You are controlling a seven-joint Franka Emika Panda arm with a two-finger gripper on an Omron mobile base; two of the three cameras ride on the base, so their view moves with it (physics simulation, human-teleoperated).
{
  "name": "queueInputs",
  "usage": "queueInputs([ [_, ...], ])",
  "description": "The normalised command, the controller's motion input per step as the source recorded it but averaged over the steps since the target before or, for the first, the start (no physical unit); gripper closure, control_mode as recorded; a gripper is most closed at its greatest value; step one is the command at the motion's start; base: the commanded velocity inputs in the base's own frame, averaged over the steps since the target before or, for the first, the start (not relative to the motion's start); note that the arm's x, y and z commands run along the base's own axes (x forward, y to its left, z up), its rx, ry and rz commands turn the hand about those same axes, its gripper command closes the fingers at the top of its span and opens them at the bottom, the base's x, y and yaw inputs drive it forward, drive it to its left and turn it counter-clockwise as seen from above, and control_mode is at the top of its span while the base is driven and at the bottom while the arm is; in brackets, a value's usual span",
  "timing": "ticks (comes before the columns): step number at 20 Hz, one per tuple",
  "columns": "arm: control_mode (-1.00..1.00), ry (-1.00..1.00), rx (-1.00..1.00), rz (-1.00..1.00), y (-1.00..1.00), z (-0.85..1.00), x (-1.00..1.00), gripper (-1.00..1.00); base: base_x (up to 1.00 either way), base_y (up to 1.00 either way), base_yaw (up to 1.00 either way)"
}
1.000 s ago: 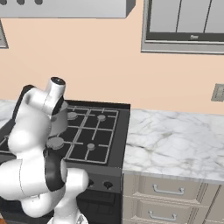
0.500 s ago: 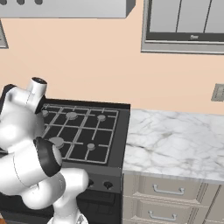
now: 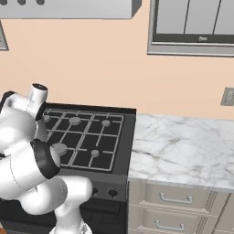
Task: Turn on the sink faucet. Then move the lime from the counter to the sink. Turn off the sink. Move the vegetable from the sink to the pot next to the stove. Finally move the pot to the front left burner.
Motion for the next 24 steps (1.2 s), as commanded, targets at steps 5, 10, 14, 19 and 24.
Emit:
queueInputs([
  [5, -1.0, -0.09, 0.0, 0.0, 0.34, -0.16, 0.06, 1.0, 0.0, 0.0, 0.0],
  [10, -1.0, -0.08, 0.0, 0.0, 0.29, -0.22, 0.1, 1.0, 0.0, 0.0, 0.0],
  [14, -1.0, -0.08, 0.0, 0.0, 0.22, -0.28, 0.18, 1.0, 0.0, 0.0, 0.0],
  [19, -1.0, -0.02, 0.0, 0.01, 0.21, -0.26, 0.15, 1.0, 0.0, 0.0, 0.0],
  [24, -1.0, 0.0, 0.0, 0.01, 0.08, -0.15, 0.04, 1.0, 0.0, 0.0, 0.0],
])
